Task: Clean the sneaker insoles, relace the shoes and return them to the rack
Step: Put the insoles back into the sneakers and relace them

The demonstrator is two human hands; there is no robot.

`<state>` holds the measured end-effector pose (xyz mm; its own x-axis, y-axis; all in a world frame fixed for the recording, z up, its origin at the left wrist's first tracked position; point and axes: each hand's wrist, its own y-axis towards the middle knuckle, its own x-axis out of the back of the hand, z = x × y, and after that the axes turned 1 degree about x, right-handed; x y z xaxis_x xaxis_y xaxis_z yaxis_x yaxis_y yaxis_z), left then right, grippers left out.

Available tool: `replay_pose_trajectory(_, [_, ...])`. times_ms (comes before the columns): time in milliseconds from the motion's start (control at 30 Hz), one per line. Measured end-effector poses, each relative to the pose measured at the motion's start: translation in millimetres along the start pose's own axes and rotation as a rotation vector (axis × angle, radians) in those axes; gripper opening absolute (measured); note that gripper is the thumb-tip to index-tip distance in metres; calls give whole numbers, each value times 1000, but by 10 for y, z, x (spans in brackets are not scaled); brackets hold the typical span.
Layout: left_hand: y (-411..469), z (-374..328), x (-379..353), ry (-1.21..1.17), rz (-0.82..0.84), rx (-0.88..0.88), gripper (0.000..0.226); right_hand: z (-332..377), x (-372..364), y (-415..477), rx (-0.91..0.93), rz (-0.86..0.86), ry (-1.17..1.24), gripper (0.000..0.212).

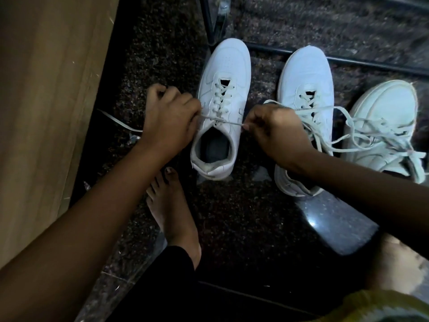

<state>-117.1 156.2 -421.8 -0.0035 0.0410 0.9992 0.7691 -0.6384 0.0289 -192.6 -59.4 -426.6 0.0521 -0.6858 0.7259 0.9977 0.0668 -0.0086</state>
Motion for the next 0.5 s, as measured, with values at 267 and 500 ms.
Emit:
replay_pose_trajectory(267, [-9,12,-14,-328,145,256,22,-20,76,-50,12,44,-39,39])
replay_pose_trajectory(500, [118,88,485,-1118,139,519,41,301,384,118,-141,-76,745,42])
